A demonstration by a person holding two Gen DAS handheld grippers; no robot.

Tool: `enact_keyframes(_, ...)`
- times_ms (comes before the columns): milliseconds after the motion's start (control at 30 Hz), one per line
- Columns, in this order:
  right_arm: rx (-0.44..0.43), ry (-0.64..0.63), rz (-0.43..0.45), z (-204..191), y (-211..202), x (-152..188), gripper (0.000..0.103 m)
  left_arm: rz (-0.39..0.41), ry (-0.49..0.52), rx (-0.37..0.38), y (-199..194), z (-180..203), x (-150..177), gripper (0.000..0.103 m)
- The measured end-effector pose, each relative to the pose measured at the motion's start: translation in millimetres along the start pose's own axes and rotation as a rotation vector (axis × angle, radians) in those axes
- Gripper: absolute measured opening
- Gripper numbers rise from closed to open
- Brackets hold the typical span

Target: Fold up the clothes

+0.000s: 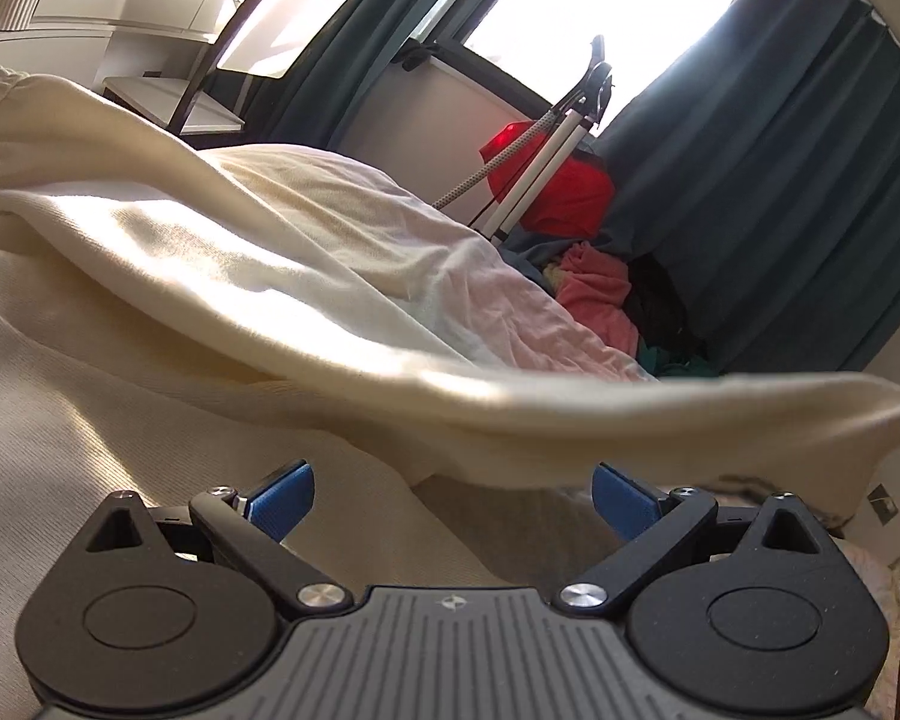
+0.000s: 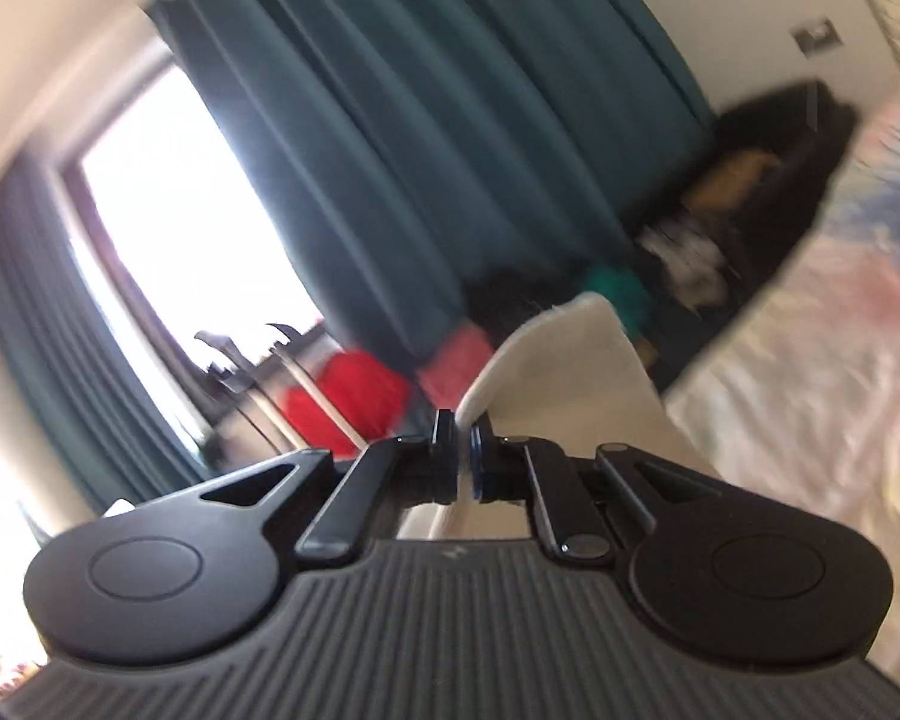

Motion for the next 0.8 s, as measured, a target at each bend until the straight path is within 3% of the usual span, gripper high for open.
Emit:
enact_keyframes(100, 0.069, -0.007, 0.008, 35.0, -15.1, 14.6, 0.007, -0.005, 0.004, 0.014, -1.0, 1.0, -0.8, 0.1)
enact_keyframes(200, 0.256, -0.024, -0.107, 107.2, -19.8, 59.2, 0.007, -0.03, 0.002, 0.029, 0.8, 1.3, 1.2, 0.1)
enact_keyframes(300, 0.397, 0.141, -0.234, 190.6, -31.5, 104.0, 0.007, -0.056, 0.0, 0.035, 2.5, 1.7, 5.1, 0.1)
enact_keyframes(400, 0.447, 0.295, -0.295, 244.9, -45.6, 136.0, 0.007, -0.072, 0.011, 0.029, 3.1, 2.5, 8.8, 0.1)
enact_keyframes(500, 0.411, 0.352, -0.281, 255.0, -45.4, 133.3, 0.007, -0.08, 0.03, 0.012, 5.7, 5.0, 12.5, 0.1)
enact_keyframes(600, 0.407, 0.278, -0.283, 242.2, -38.3, 133.3, 0.007, -0.084, 0.053, 0.007, 9.1, 7.0, 14.4, 0.1)
enact_keyframes(700, 0.385, 0.264, -0.252, 237.6, -37.5, 129.3, 0.007, -0.089, 0.025, 0.028, 12.6, 5.6, 13.2, 0.1)
enact_keyframes(800, 0.36, 0.287, -0.205, 237.0, -34.4, 121.2, 0.007, -0.094, -0.102, 0.104, 20.4, -7.0, 4.9, 0.1)
Point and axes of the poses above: each gripper's, at about its wrist camera, not at the fingertips, and y roughly the way its jaws point, z to its right, x to its underside, the point moved 3 cm from there along y, roughly the way its jaws point, and after that the axes turned 2 degrees about y, right-handed, at the moved point
